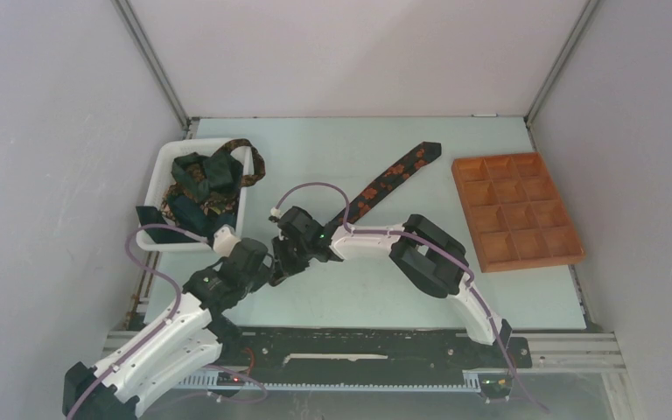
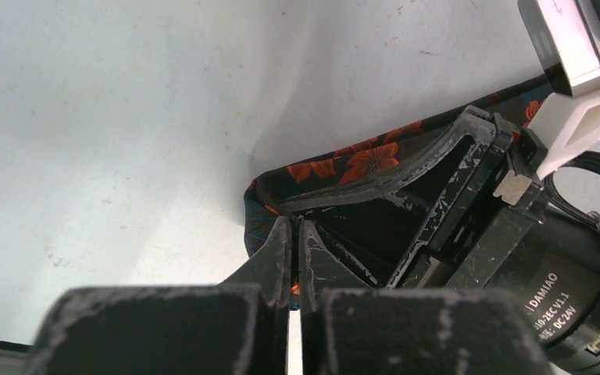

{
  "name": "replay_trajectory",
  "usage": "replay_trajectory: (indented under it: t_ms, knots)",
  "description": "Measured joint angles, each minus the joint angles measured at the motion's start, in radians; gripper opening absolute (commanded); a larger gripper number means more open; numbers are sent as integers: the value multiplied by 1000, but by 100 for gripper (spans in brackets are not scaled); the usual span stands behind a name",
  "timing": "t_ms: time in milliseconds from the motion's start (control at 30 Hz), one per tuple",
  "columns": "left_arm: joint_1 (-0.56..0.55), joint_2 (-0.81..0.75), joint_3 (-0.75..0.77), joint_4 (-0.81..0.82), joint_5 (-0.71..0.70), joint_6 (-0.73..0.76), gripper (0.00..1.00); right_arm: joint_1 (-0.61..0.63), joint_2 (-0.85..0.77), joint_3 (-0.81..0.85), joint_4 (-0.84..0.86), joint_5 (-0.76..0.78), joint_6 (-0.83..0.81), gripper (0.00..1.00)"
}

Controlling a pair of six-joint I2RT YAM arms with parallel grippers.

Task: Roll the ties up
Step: Roll the tie at the center of the board.

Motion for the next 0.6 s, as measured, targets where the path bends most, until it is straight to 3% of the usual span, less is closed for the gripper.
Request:
replay_trajectory:
  t_ms: [600]
  knots:
    - [3,171,32,74,-24,-26,0,-41,0,-4,-8,-36,-31,13]
